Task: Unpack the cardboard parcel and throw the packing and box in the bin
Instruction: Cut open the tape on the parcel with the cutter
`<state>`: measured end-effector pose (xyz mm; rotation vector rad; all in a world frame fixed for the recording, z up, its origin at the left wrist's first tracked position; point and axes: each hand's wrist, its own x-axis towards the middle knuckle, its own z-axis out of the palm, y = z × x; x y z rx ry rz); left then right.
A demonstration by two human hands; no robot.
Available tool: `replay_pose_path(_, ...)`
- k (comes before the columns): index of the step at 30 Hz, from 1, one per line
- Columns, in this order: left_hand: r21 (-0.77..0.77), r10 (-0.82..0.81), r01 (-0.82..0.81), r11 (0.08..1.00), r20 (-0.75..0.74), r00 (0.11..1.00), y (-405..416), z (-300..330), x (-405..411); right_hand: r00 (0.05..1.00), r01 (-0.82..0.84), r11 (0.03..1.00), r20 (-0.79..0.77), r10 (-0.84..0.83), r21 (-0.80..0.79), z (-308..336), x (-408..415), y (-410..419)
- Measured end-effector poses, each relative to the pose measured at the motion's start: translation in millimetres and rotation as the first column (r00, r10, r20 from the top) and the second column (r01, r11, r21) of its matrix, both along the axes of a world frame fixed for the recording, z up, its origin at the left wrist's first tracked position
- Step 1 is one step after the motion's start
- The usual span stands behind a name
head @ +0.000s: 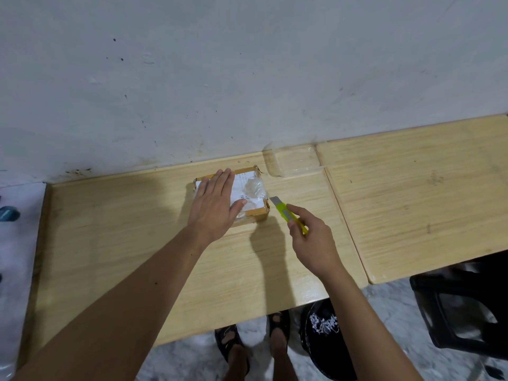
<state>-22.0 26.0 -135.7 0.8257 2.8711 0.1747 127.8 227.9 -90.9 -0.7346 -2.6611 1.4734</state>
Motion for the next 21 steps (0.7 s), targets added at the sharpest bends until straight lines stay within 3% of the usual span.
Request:
replay_pose_path(6, 0.087, 0.169, -0.168, 0.982, 0.002, 0.986, 19.1, 5.1, 15.3, 0.995, 0.098, 0.995, -0.008, -0.098, -0.019, 0.3, 10.5, 9.5)
replay_pose_path(11, 0.235, 0.407, -0.41, 0.881, 0.064, 0.911, 56.5, 6.6, 43.7, 0.986, 0.164, 0.986, -0.019, -0.165, -0.013, -1.2, 16.8, 19.3)
replay_pose_path(14, 0.231, 0.469, -0.475, 0.849, 0.083, 0.879, 73.4, 9.8, 48.5, 0.98, 0.197, 0.98, -0.023, -0.197, -0.017, -3.1, 21.5, 23.9)
replay_pose_path(17, 0.279, 0.378, -0.381, 0.881, 0.069, 0.923, 78.2, 10.7, 38.2, 0.979, 0.203, 0.979, -0.022, -0.204, -0.014, -5.7, 26.5, 26.5)
replay_pose_path(21, 0.361, -0.031, 0.003, 0.933, 0.07, 0.997, 72.5, 9.6, 0.1, 0.975, 0.22, 0.976, -0.038, -0.22, -0.004, -7.1, 29.5, 27.6)
